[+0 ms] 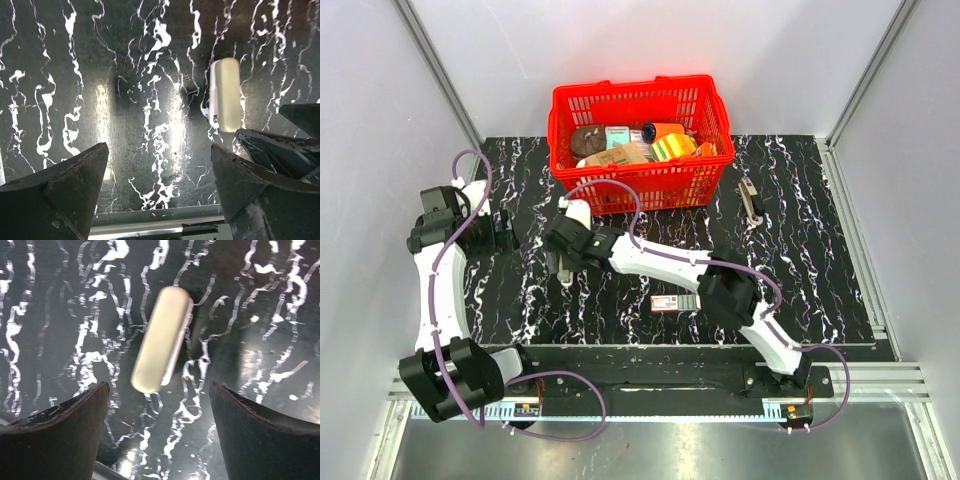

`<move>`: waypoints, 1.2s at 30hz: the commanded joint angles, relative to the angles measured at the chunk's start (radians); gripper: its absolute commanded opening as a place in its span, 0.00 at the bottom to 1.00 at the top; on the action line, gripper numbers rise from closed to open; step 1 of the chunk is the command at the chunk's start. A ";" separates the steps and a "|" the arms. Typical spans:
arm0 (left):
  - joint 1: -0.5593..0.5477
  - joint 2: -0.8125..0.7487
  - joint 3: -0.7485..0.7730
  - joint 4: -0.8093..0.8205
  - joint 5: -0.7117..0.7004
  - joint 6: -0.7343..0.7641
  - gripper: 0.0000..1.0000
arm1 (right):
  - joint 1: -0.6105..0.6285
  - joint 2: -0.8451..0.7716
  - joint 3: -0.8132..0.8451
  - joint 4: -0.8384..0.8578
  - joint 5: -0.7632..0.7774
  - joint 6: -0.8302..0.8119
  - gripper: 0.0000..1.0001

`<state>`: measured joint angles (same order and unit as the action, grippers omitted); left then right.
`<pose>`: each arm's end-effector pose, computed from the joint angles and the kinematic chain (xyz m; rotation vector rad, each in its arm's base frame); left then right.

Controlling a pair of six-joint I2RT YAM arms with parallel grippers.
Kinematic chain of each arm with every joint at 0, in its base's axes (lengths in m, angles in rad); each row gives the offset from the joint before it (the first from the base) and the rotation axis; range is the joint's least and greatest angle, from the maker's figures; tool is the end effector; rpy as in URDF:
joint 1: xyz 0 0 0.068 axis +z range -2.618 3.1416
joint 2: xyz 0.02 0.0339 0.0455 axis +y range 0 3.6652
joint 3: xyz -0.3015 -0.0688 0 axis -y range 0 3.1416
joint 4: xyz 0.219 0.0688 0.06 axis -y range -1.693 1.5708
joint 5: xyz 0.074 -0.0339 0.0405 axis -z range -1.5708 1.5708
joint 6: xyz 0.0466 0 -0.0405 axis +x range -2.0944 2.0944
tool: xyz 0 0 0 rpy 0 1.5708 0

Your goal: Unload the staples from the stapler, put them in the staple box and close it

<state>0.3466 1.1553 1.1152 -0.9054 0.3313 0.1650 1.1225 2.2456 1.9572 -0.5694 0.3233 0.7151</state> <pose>0.1826 0.0498 0.3448 -0.0903 2.4527 -0.1960 0.2356 0.4556 0.2548 -0.3457 2.4001 0.4770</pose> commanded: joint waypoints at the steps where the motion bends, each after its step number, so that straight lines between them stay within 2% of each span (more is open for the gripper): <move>1: 0.017 -0.006 -0.051 0.062 -0.061 0.016 0.87 | 0.033 0.066 0.130 -0.027 -0.015 0.043 0.86; 11: 0.020 -0.009 -0.032 0.059 -0.067 0.002 0.84 | 0.034 0.238 0.325 -0.164 0.049 0.040 0.77; 14: 0.020 -0.012 -0.037 0.059 -0.069 0.007 0.83 | 0.033 0.249 0.336 -0.165 0.069 0.034 0.73; 19: 0.020 -0.011 -0.054 0.068 -0.074 0.014 0.82 | 0.033 0.255 0.345 -0.158 0.092 0.026 0.61; 27: 0.020 -0.014 -0.107 0.099 -0.083 0.047 0.82 | 0.033 0.256 0.356 -0.156 0.082 0.004 0.58; 33: 0.020 -0.014 -0.117 0.103 -0.081 0.060 0.82 | 0.033 0.263 0.359 -0.156 0.065 0.001 0.40; 36: 0.020 -0.017 -0.124 0.103 -0.071 0.071 0.84 | 0.033 0.263 0.365 -0.158 0.062 -0.003 0.22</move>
<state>0.3618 1.1603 1.0031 -0.8413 0.2684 0.2073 1.1545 2.5072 2.2738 -0.7307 0.3752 0.7185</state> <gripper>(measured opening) 0.824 0.348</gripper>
